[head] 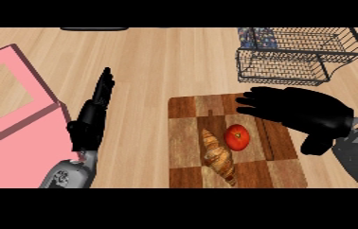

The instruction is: Pick the tomato from the cutting board and place it in the tiered basket

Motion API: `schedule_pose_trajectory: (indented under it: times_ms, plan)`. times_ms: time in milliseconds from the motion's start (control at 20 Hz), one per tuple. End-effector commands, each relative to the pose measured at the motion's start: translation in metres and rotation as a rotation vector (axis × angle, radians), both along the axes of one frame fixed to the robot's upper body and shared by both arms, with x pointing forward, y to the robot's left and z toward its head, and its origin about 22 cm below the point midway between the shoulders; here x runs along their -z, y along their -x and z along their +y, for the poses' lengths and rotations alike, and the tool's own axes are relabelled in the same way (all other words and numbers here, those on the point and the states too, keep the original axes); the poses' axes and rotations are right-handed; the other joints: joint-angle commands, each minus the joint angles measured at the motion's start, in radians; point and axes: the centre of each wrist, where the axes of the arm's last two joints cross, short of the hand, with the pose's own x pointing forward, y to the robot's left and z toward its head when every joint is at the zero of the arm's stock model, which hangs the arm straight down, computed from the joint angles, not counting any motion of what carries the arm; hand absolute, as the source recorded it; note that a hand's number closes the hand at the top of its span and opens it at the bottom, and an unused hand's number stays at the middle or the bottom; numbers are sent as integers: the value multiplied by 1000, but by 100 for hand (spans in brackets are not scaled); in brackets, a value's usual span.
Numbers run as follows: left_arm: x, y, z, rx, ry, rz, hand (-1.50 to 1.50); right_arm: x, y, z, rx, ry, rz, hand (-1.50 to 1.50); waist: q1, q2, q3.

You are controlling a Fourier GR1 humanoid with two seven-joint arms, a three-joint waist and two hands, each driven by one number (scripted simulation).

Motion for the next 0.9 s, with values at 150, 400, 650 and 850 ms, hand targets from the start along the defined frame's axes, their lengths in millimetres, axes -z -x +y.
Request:
schedule_pose_trajectory:
  times_ms: [150, 400, 650, 850]
  plan:
    - [15, -7, 9, -18, -9, 3, 0, 35, -1, -4, -39, -16, 61, -150, -4, 0, 0]
    - [-13, -3, 7, -14, -12, -5, 0, 11, -20, -15, -67, -12, 102, -150, 2, -1, 0]
    - [6, 7, 1, 9, -14, -10, 0, 20, -32, 14, -85, -6, 106, -150, 5, 0, 0]
    - [5, -9, 6, 10, -11, -3, 0, 38, -22, 21, -75, 21, 135, -150, -1, 1, 0]
